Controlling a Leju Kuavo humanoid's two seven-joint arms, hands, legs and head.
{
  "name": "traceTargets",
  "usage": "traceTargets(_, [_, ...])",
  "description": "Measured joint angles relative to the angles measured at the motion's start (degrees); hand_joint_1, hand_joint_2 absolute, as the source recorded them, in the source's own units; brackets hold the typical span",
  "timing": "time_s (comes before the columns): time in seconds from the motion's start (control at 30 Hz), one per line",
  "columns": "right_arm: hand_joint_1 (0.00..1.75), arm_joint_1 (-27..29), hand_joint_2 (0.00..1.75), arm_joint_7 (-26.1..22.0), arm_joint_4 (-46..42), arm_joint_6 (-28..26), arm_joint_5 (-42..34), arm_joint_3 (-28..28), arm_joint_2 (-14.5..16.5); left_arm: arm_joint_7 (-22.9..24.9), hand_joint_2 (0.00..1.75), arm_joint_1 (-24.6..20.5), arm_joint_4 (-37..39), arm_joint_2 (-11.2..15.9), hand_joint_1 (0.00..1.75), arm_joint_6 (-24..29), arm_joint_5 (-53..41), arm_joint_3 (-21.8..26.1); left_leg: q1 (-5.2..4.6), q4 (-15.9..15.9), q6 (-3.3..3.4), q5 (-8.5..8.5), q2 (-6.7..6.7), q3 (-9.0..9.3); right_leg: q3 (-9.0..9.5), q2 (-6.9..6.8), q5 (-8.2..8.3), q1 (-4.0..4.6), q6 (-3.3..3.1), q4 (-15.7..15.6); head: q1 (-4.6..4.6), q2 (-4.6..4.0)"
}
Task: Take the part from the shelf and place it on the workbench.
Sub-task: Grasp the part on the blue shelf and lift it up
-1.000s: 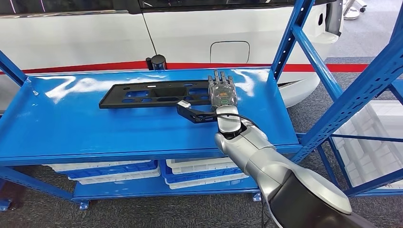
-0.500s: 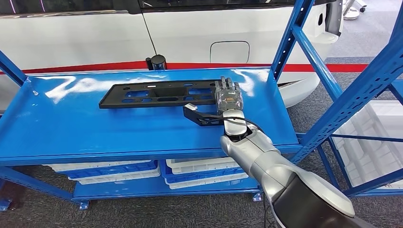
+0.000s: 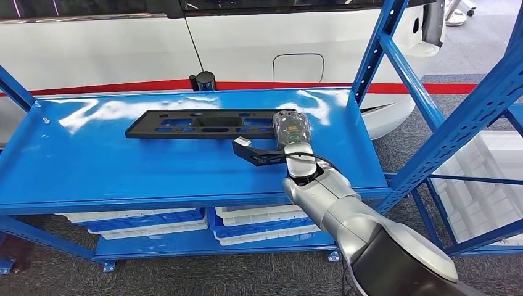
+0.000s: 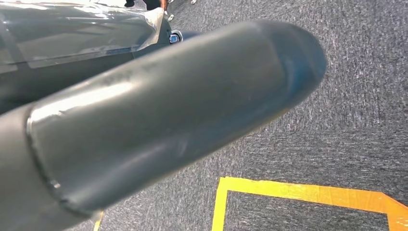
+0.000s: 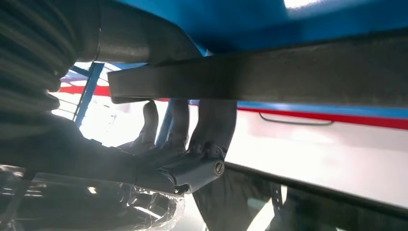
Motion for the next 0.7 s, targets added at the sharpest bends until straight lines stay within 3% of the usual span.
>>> traceTargets(0.7, [1.75,-0.8,1.75,-1.0,-0.3,-0.3,0.1,0.1,0.0,0.1,0.00,0.0,0.1,0.3,0.00,0.0,-0.8,0.0,0.00,0.0,0.01,0.00,-0.02,0.13,0.12,-0.02,0.00,-0.01,0.00,0.0,0.02,0.00])
